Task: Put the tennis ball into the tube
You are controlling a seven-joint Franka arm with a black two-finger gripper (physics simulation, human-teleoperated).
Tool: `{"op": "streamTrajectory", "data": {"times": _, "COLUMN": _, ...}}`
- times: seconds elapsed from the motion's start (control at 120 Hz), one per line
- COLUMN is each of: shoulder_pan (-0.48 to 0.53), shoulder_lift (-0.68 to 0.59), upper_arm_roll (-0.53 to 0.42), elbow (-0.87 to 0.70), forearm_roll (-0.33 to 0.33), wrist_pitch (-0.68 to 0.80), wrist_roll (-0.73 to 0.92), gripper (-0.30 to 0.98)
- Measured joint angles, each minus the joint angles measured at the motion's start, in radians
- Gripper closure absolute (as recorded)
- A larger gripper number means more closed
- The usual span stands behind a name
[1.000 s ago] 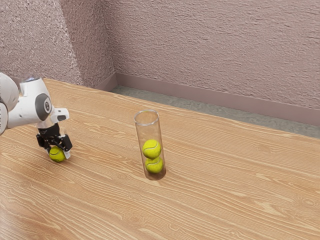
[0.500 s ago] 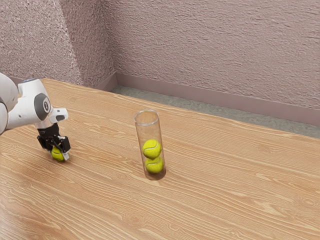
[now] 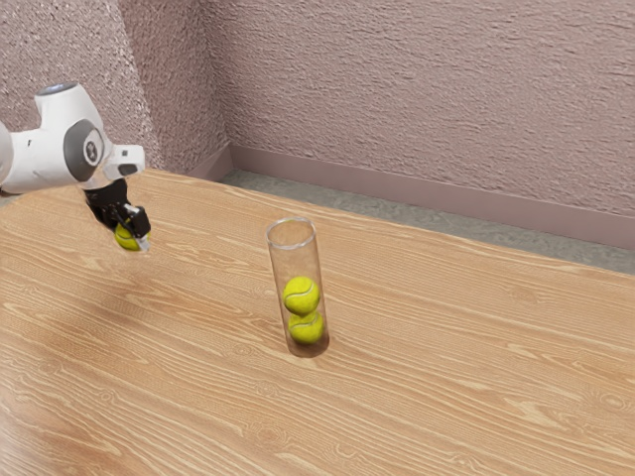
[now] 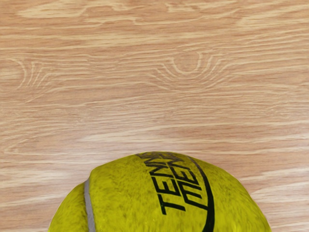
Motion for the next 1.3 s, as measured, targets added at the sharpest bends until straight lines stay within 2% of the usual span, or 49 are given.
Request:
{"op": "streamTrajectory", "data": {"times": 0.308, "shoulder_pan": -0.011, "shoulder_lift": -0.079, "upper_arm_roll": -0.172, "elbow": 0.108, "forearm_roll": 0.171, "wrist_pitch": -0.057, "wrist_roll": -0.075, "gripper": 0.3}}
{"op": "streamTrajectory", "data": {"times": 0.517, "shoulder_pan": -0.014, "shoulder_lift": -0.087, "upper_arm_roll": -0.309, "elbow": 0.168, "forearm_roll": 0.271, "wrist_pitch": -0.091, "wrist_roll": -0.146, "gripper": 0.3}}
{"op": "streamTrajectory", "data": {"times": 0.658, "shoulder_pan": -0.031, "shoulder_lift": -0.087, "upper_arm_roll": -0.367, "elbow": 0.193, "forearm_roll": 0.329, "wrist_pitch": -0.103, "wrist_roll": -0.194, "gripper": 0.3}}
{"op": "streamTrajectory", "data": {"times": 0.8, "shoulder_pan": -0.04, "shoulder_lift": -0.081, "upper_arm_roll": -0.42, "elbow": 0.202, "forearm_roll": 0.379, "wrist_pitch": -0.108, "wrist_roll": -0.241, "gripper": 0.3}}
{"op": "streamTrajectory", "data": {"times": 1.3, "shoulder_pan": -0.049, "shoulder_lift": -0.07, "upper_arm_roll": -0.598, "elbow": 0.21, "forearm_roll": 0.494, "wrist_pitch": -0.087, "wrist_roll": -0.371, "gripper": 0.31}}
